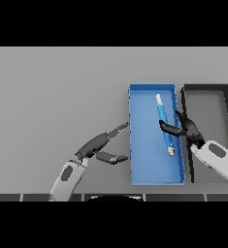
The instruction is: Pick up the blue pipe and place it into the blue bin.
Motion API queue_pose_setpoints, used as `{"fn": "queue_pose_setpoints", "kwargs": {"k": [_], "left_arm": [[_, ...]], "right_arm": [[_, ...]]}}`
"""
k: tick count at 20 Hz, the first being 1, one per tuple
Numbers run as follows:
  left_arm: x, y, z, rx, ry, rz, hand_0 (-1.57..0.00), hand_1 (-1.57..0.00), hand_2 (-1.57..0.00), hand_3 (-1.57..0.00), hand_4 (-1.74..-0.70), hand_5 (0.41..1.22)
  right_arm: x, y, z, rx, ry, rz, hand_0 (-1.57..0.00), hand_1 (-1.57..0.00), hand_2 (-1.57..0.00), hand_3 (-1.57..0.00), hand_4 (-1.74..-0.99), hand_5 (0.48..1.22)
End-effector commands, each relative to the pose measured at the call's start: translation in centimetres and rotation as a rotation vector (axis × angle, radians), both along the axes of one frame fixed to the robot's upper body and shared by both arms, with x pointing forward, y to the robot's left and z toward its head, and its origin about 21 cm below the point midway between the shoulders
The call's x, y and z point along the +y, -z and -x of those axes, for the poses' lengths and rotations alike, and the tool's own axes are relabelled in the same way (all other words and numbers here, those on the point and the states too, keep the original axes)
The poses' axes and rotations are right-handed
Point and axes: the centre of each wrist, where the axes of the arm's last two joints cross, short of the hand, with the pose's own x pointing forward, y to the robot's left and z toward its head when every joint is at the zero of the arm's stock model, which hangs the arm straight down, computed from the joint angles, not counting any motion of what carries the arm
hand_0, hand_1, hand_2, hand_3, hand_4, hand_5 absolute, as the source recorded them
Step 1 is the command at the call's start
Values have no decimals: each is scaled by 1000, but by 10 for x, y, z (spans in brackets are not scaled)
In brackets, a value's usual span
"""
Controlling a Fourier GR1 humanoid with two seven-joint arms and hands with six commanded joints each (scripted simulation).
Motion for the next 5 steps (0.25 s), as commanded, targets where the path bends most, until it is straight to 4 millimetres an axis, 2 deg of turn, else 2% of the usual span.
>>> {"fn": "queue_pose_setpoints", "kwargs": {"k": [1,5], "left_arm": [[0,1,-1,1,0,-4,1,1,1,1,-885,431],[0,2,-1,7,-9,-5,1,1,1,1,-885,431]], "right_arm": [[1,1,2,4,-4,-1,-6,-5,-5,-3,-1022,661],[-3,-2,-2,10,-4,2,-6,-5,-5,-3,-1022,643]]}}
